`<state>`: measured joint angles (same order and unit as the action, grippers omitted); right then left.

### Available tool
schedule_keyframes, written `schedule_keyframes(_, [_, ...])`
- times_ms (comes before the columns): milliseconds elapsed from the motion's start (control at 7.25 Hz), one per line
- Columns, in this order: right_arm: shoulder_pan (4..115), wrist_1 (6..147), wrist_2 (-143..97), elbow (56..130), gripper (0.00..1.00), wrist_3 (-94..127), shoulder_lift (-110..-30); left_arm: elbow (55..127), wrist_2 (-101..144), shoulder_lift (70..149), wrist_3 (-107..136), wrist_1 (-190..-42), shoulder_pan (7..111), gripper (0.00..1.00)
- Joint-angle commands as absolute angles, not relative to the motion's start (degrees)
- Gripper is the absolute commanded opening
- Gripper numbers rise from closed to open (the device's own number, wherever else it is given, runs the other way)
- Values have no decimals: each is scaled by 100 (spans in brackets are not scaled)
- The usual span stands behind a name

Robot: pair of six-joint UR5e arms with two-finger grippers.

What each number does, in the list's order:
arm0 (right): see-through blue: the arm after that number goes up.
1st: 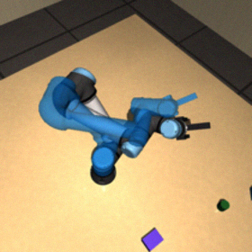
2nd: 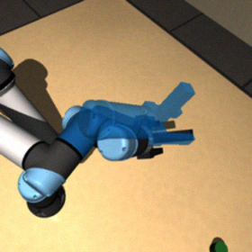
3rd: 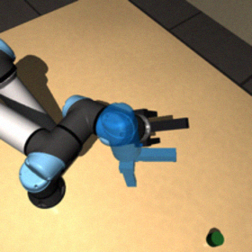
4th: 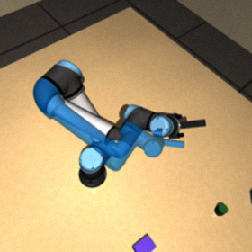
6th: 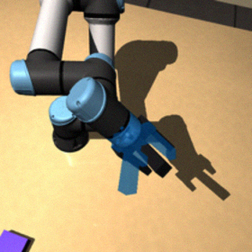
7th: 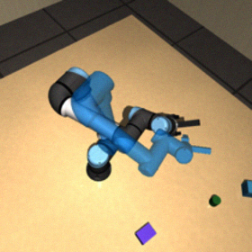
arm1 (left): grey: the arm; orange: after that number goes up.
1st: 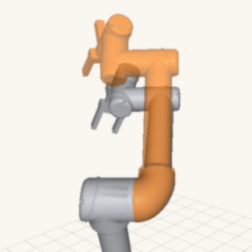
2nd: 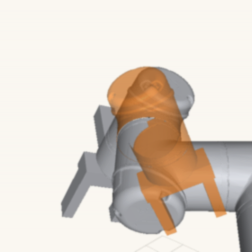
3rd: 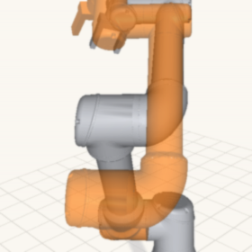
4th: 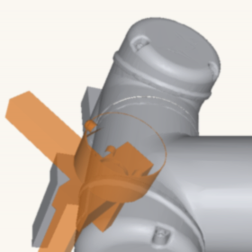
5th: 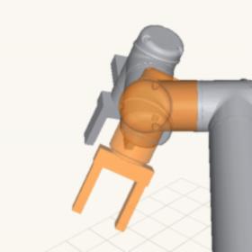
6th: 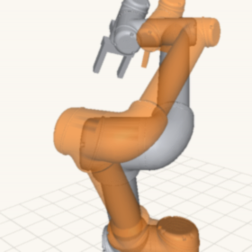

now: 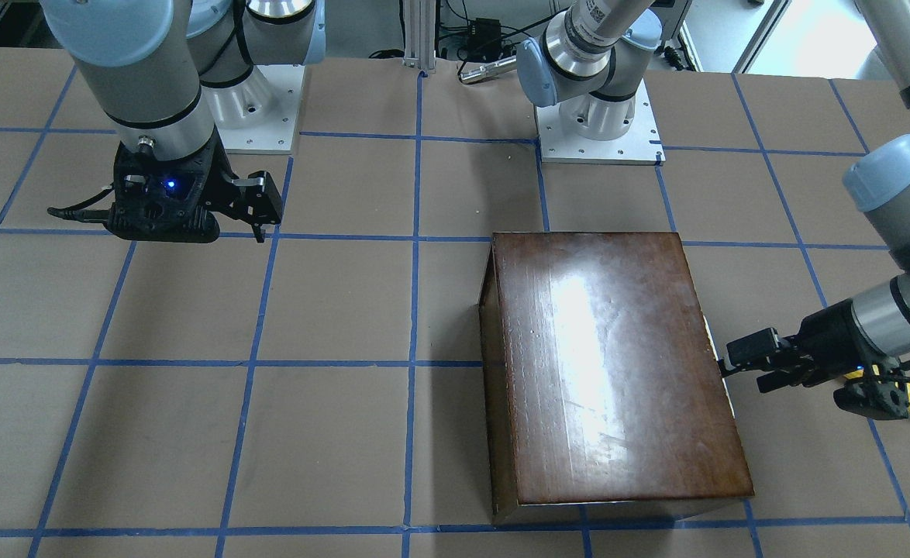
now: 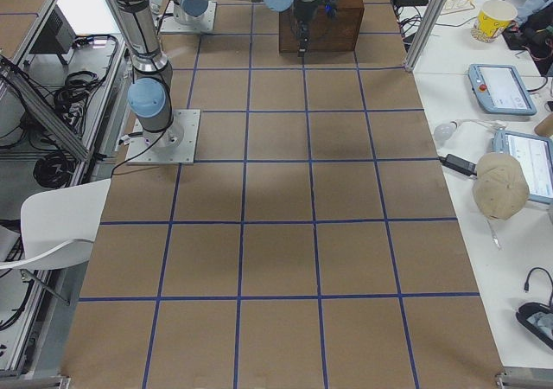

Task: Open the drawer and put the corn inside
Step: 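Hook the left gripper onto the white drawer handle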

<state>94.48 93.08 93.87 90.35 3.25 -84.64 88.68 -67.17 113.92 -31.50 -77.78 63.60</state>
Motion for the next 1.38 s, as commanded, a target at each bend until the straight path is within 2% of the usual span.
schedule_keyframes(0, [9448,9316,9387,9035,100,325,-8464,8868,-6724,11469,-3164,-7778,6363,100])
schedule_keyframes(1241, [9448,9308,9387,9035,100,325,-8464,9053,-6785,11628,-3164,-7787,6363,100])
